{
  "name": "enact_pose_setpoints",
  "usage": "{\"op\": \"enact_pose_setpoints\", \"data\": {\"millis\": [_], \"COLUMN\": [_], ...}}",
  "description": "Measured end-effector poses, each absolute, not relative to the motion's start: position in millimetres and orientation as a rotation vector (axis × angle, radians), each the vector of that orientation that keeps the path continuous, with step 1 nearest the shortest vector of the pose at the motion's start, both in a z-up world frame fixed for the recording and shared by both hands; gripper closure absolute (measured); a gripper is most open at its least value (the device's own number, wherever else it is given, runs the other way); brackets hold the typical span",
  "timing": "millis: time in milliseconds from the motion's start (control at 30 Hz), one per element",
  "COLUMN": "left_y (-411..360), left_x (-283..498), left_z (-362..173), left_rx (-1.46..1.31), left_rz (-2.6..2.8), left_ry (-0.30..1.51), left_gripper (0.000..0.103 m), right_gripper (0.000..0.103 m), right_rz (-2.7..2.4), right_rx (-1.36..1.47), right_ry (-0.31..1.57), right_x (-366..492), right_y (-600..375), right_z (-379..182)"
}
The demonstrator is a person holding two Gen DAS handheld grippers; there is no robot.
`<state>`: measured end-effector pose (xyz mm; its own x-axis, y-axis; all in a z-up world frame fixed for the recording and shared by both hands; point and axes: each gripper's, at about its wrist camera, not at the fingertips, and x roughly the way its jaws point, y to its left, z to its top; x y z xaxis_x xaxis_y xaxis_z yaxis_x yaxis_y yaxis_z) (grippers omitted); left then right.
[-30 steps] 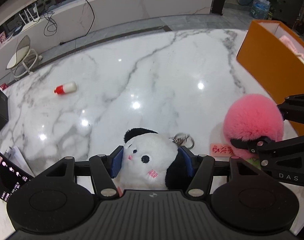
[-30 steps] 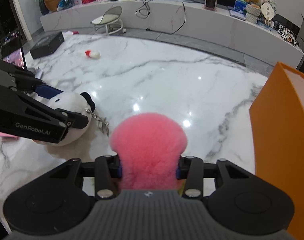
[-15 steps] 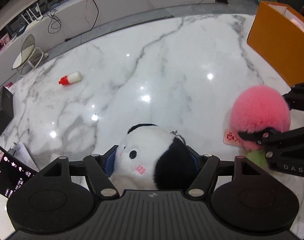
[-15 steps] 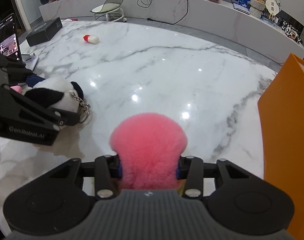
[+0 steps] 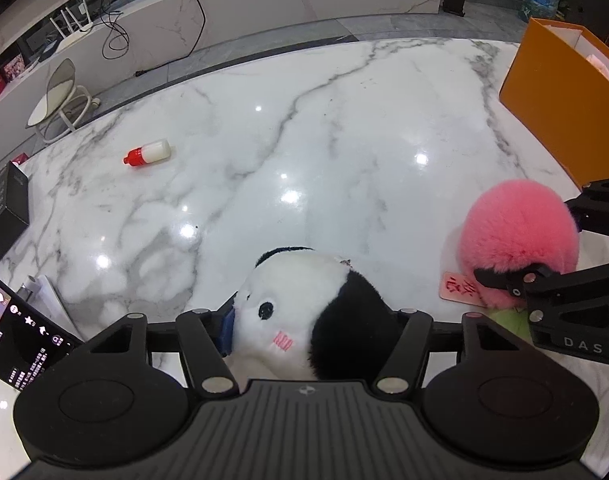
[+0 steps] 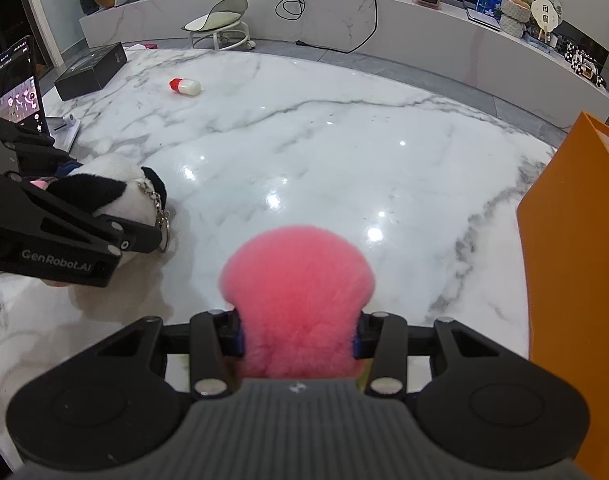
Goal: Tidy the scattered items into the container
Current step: 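Lift the panda plush and pink pompom and carry them over the orange box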
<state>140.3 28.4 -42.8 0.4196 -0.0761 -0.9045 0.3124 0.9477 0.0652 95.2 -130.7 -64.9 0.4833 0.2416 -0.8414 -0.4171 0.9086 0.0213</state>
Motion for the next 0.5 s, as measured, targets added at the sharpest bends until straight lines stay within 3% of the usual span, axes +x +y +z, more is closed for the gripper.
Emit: {"op": "enact_pose_setpoints", "data": {"millis": [500], "left_y": [19.9], "left_x": [139.0], "left_z": [-34.7], "left_rx": [0.255], "left_rz": [-0.241], "left_ry": [1.101], "left_gripper": [0.032], "right_gripper": [0.057], "right_rz": [0.406], "right_rx": [-0.181], "right_ry": [0.959], "right_x": [86.9], "right_y": [-138.9], "right_z": [-41.7]}}
